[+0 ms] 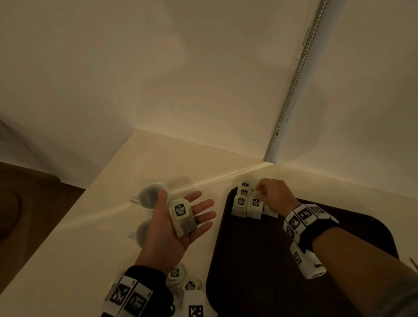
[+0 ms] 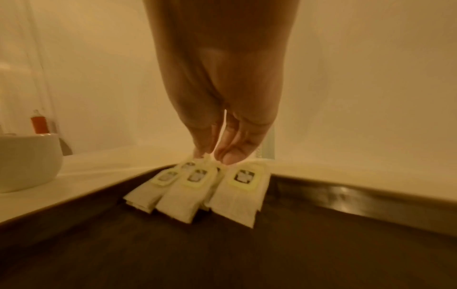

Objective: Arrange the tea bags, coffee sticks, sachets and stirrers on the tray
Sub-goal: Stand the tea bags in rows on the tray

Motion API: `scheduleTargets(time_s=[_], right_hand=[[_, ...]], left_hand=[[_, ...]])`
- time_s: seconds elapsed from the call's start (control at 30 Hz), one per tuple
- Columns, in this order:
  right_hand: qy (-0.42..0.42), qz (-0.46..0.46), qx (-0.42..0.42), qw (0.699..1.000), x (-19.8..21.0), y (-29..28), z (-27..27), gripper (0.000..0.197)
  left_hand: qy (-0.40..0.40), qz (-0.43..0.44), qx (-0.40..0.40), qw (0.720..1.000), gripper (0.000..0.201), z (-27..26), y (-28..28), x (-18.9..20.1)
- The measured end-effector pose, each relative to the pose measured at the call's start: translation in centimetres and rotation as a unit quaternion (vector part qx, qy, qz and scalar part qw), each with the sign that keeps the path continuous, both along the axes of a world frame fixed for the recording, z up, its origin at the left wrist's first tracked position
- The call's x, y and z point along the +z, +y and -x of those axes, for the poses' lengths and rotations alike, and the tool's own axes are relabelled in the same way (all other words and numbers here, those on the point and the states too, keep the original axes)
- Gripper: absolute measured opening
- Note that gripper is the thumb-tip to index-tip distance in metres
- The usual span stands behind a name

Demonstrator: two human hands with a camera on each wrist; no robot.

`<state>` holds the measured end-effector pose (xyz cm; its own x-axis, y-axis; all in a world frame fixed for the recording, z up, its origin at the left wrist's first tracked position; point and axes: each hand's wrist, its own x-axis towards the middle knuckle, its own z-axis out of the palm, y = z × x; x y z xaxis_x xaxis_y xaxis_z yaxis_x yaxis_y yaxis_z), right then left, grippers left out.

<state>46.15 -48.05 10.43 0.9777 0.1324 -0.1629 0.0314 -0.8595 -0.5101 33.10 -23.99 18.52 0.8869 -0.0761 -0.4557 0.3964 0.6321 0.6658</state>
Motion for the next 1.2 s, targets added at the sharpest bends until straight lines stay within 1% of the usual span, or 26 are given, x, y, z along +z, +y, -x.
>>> scheduleTargets(time_s=[0.03, 0.1, 0.13, 0.17, 0.23, 0.27, 0.33, 0.4, 0.43, 0.5, 0.53, 0.6, 0.67, 0.77, 0.83, 0.9, 0.93, 1.0, 1.07, 1.1, 1.13, 1.2], right_hand=[[-0.019, -0.017, 0.009, 1.0, 0.8, 0.6, 0.1, 0.012], [-0.057, -0.116, 0.049, 0.99, 3.4, 2.6, 0.9, 0.011], [-0.064, -0.173, 0.089, 0.979, 5.2, 4.0, 1.6, 0.008], [-0.065, -0.211, 0.14, 0.965, 7.1, 5.3, 2.5, 0.008], [-0.07, -0.234, 0.244, 0.939, 10.2, 7.5, 4.2, 0.011], [-0.083, -0.233, 0.279, 0.928, 11.1, 8.3, 4.7, 0.011], [-0.118, -0.22, 0.308, 0.918, 12.6, 9.1, 5.3, 0.011], [-0.149, -0.185, 0.313, 0.92, 13.9, 9.2, 5.3, 0.01], [-0.166, -0.164, 0.315, 0.92, 14.6, 9.2, 5.4, 0.012], [-0.195, -0.125, 0.316, 0.92, 16.2, 8.9, 5.6, 0.022], [-0.204, -0.107, 0.316, 0.92, 16.9, 8.8, 5.8, 0.026], [-0.212, -0.078, 0.314, 0.922, 18.3, 8.9, 6.1, 0.022], [-0.21, -0.066, 0.31, 0.925, 19.5, 9.0, 6.5, 0.013], [-0.195, -0.076, 0.3, 0.931, 21.0, 9.2, 7.0, 0.005], [-0.187, -0.087, 0.292, 0.934, 21.8, 9.4, 7.1, 0.005], [-0.175, -0.096, 0.286, 0.937, 22.4, 9.5, 7.3, 0.007], [-0.168, -0.102, 0.282, 0.939, 22.6, 9.5, 7.3, 0.008], [-0.157, -0.109, 0.278, 0.941, 22.9, 9.5, 7.5, 0.008], [-0.146, -0.116, 0.277, 0.943, 23.0, 9.3, 7.6, 0.007], [-0.144, -0.12, 0.277, 0.942, 23.1, 9.3, 7.7, 0.006], [-0.145, -0.124, 0.277, 0.942, 23.1, 9.1, 7.7, 0.006], [-0.149, -0.128, 0.277, 0.941, 23.0, 9.0, 7.9, 0.008]], left_hand=[[0.004, -0.003, -0.012, 1.0, 0.076, -0.1, 0.0, 0.0], [0.011, -0.013, -0.036, 0.999, 0.081, -0.3, -0.1, -0.1], [0.009, -0.022, -0.049, 0.999, 0.083, -0.4, -0.2, 0.0], [0.004, -0.034, -0.058, 0.998, 0.084, -0.5, -0.4, 0.2], [-0.017, -0.051, -0.077, 0.996, 0.084, -0.6, -0.9, 0.7], [-0.029, -0.061, -0.083, 0.994, 0.083, -0.7, -1.1, 1.1], [-0.059, -0.07, -0.082, 0.992, 0.076, -0.7, -1.5, 1.9], [-0.102, -0.082, -0.048, 0.99, 0.063, -0.8, -1.6, 2.1], [-0.143, -0.111, -0.023, 0.983, 0.054, -0.9, -1.4, 1.9], [-0.226, -0.195, 0.015, 0.954, 0.04, -0.9, -1.0, 1.9], [-0.244, -0.222, 0.037, 0.943, 0.034, -0.8, -0.8, 2.0], [-0.256, -0.235, 0.071, 0.935, 0.023, -0.5, -0.7, 2.7], [-0.267, -0.222, 0.07, 0.935, 0.018, -0.4, -0.7, 3.2], [-0.284, -0.216, 0.024, 0.934, 0.016, -0.3, -1.0, 3.3], [-0.283, -0.172, 0.001, 0.944, 0.014, -0.1, -1.4, 3.5], [-0.271, -0.126, -0.004, 0.954, 0.014, 0.0, -1.7, 3.5], [-0.269, -0.105, -0.008, 0.958, 0.016, 0.1, -1.8, 3.7], [-0.272, -0.067, -0.02, 0.96, 0.034, 0.2, -1.9, 3.7], [-0.271, -0.053, -0.019, 0.961, 0.04, 0.4, -1.8, 3.9], [-0.273, -0.05, -0.017, 0.961, 0.039, 0.5, -1.8, 3.8], [-0.266, -0.048, -0.014, 0.963, 0.032, 0.6, -1.8, 4.0], [-0.258, -0.061, -0.002, 0.964, 0.01, 0.8, -1.8, 4.3]])
